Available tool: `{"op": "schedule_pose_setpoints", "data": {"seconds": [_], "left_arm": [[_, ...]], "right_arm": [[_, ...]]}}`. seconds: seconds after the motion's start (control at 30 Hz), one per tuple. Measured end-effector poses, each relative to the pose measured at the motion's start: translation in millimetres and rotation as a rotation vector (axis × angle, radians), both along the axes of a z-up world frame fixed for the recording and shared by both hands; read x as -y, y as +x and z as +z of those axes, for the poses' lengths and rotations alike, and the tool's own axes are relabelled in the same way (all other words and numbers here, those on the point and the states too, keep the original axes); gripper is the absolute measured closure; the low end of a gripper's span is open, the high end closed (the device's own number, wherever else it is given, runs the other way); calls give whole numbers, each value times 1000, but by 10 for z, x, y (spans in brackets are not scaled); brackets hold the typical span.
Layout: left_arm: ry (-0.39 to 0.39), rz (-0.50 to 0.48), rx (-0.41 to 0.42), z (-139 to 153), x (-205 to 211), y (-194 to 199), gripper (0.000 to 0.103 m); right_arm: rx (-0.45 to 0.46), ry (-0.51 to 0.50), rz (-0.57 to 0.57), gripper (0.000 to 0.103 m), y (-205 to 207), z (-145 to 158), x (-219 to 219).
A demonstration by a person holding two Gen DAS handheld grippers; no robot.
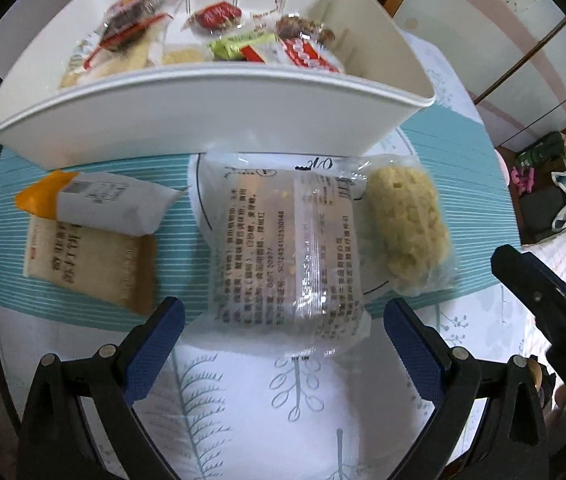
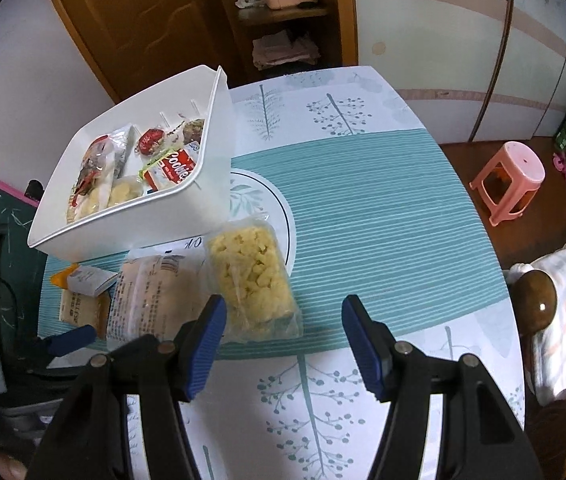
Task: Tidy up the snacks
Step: 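Grasp the yellow puff bag with the right tool while the left tool grasps the clear bread bag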
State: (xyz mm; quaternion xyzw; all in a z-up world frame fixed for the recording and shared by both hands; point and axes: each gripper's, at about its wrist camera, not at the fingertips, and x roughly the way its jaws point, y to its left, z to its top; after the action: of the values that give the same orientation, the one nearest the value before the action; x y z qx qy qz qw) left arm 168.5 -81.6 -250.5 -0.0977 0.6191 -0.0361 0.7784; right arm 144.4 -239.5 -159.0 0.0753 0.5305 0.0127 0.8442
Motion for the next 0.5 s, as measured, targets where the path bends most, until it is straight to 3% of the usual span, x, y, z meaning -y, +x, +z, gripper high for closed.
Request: {"op": "schedule_pose_setpoints", "data": {"seconds": [0.33,0.5], "left_arm": [[17,-10,-38,-278,84,160,4],[1,-38,-19,-289,46,175,11]], "right_arm": [[-53,6,35,43,197,-195,-97],[-105,2,68,43,333,-373,-205]]}}
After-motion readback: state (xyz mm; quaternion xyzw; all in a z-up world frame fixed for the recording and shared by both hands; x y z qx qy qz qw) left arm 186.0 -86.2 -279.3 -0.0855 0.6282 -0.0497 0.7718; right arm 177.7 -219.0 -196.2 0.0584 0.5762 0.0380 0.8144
